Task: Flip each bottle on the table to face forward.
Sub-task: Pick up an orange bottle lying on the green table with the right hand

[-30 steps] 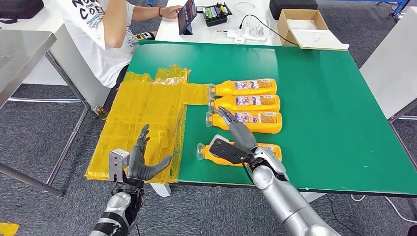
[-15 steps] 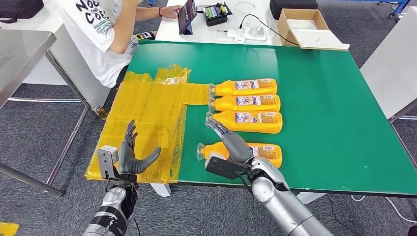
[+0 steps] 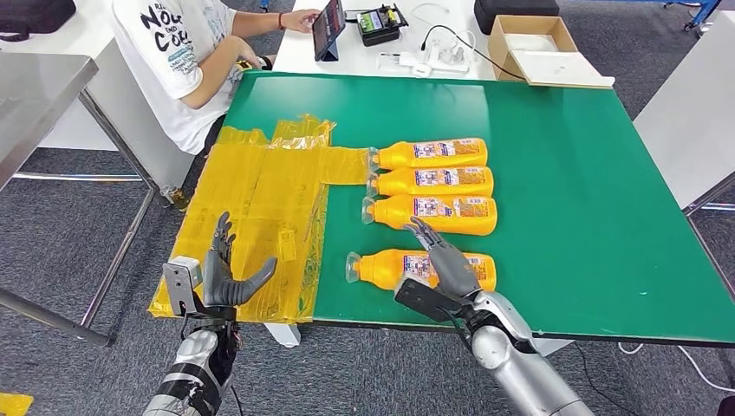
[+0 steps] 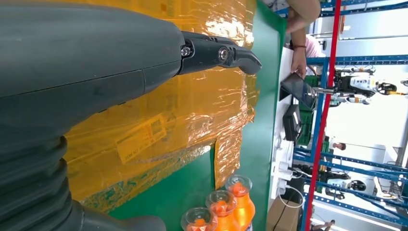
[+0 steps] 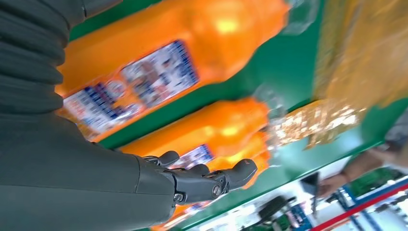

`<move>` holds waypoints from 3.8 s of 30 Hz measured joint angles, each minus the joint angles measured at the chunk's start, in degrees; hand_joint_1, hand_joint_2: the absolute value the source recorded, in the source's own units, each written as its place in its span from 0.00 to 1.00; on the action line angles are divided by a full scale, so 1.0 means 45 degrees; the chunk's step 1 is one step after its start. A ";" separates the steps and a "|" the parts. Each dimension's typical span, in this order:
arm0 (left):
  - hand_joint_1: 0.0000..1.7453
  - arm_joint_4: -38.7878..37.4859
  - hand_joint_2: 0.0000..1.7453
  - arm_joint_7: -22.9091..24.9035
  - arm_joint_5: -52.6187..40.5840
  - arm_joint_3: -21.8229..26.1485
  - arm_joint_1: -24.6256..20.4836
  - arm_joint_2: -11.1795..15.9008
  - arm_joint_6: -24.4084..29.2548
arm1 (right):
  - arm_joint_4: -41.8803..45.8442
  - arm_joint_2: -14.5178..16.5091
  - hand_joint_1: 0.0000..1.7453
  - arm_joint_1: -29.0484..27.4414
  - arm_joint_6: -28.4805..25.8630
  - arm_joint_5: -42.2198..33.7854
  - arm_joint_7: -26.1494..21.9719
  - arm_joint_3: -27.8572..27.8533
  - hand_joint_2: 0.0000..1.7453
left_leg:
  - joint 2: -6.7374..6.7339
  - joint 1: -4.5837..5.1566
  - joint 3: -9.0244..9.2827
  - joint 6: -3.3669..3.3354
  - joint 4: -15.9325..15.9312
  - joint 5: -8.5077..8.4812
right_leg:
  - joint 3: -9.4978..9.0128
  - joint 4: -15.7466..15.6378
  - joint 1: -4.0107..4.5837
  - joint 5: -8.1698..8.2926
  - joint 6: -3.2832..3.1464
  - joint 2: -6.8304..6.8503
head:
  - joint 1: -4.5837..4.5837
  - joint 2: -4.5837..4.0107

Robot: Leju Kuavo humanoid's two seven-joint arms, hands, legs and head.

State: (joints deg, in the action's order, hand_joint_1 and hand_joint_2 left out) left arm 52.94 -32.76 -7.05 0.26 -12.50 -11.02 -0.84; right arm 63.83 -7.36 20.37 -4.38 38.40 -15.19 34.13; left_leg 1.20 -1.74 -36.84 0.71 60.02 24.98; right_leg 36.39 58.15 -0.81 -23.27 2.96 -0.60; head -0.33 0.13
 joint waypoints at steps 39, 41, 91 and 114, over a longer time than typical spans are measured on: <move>0.00 0.0000 1.00 0.0219 0.0419 0.0183 0.0280 0.0001 -0.0103 | -0.2111 0.0002 0.00 0.0232 -0.0443 0.1819 0.0982 -0.1096 1.00 | -0.0002 0.0000 0.0005 -0.0001 0.0000 0.0001 | -0.0005 -0.0001 0.0001 0.0000 0.0000 -0.0001 | -0.0001 0.0000; 0.00 0.0000 1.00 0.0225 0.0420 0.0185 0.0272 0.0002 -0.0100 | -0.2352 0.0011 0.00 0.0447 -0.0113 0.1757 0.1019 -0.1093 1.00 | -0.0003 -0.0001 0.0023 -0.0001 0.0000 0.0002 | -0.0019 -0.0003 0.0001 0.0000 0.0000 -0.0002 | -0.0001 0.0000; 0.00 -0.2004 1.00 -0.0323 0.1300 0.0874 -0.0401 -0.0209 0.0239 | -0.6181 -0.1058 1.00 0.5091 0.2637 -0.0586 0.1363 0.3841 1.00 | -0.0002 0.0000 0.0028 -0.0016 0.0002 -0.0037 | -0.0036 -0.0006 0.0002 0.0048 -0.0007 0.0000 | -0.0002 0.0000; 0.00 -0.0438 1.00 0.0572 0.3099 0.0261 0.0262 -0.0347 -0.0917 | 0.2127 0.1619 1.00 -0.0802 -0.4514 -0.2843 -0.3415 -0.2220 1.00 | 0.0009 -0.0004 -0.0048 0.0001 -0.0001 -0.0014 | 0.0046 -0.0003 0.0003 0.0011 0.0020 0.0007 | -0.0004 0.0000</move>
State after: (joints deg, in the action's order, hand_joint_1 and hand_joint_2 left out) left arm 50.97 -30.19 6.90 1.44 -11.32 -12.58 -4.97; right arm 73.40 -0.08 16.76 -24.69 25.61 -30.56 24.14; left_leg 1.24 -1.76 -37.05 0.72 60.01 24.92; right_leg 36.60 58.14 -0.79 -23.21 3.05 -0.57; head -0.35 0.13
